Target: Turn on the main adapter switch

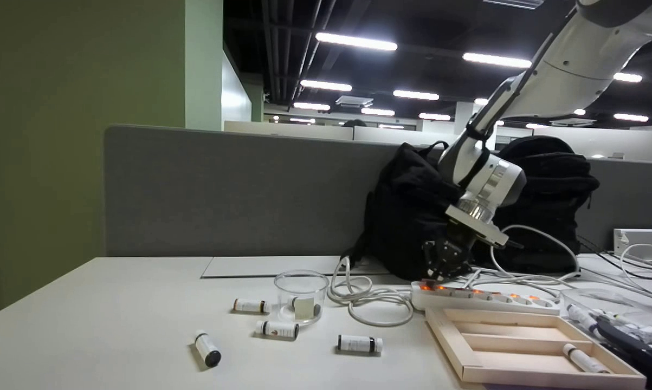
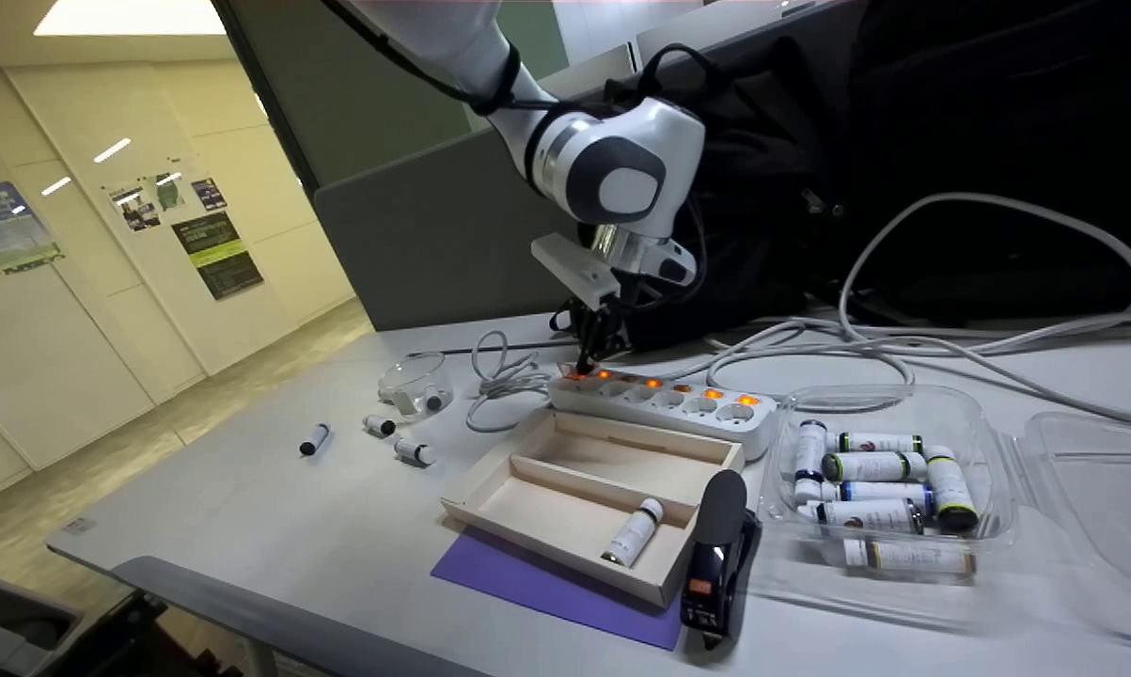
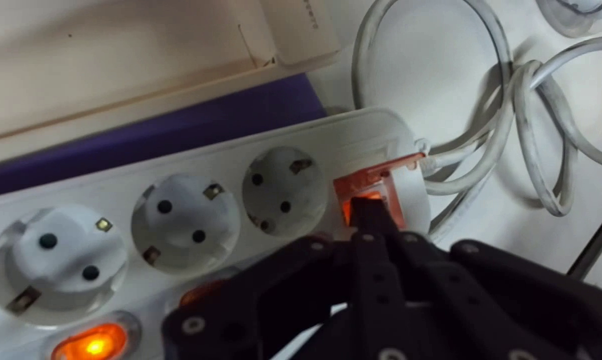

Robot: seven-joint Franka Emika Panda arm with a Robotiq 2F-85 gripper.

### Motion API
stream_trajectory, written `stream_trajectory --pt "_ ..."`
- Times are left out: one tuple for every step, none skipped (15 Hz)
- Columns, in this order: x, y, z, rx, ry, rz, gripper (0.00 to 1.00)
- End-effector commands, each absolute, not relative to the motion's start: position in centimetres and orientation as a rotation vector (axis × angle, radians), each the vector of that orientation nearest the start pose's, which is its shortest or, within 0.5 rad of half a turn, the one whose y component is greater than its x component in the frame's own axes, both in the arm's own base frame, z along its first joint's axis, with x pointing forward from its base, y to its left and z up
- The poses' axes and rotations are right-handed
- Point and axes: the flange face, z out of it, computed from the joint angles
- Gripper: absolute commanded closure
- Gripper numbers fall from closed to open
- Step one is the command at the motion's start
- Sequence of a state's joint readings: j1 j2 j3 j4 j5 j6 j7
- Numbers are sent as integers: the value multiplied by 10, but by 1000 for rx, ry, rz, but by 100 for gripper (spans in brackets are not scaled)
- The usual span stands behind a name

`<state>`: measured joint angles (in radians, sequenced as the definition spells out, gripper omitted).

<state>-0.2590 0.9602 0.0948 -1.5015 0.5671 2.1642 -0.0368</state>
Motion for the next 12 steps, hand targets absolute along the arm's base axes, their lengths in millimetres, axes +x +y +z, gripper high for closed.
stream_trajectory --pt "678 -91 101 -2617 701 316 100" --pt "685 -84 128 -2656 652 282 100" --pt "690 -78 149 -2691 607 263 100" --pt "693 -69 173 -2744 554 229 100" --pt "697 -62 191 -2783 501 201 100" --pt "699 -53 214 -2812 436 199 87" --pt "701 -42 239 -2830 366 207 74" --pt "700 -30 263 -2846 323 242 67" --pt "698 -17 288 -2868 277 293 61" --pt "695 -10 302 -2883 247 341 53" --pt "699 -19 273 -2843 254 280 71" --pt "697 -10 293 -2856 226 304 64"
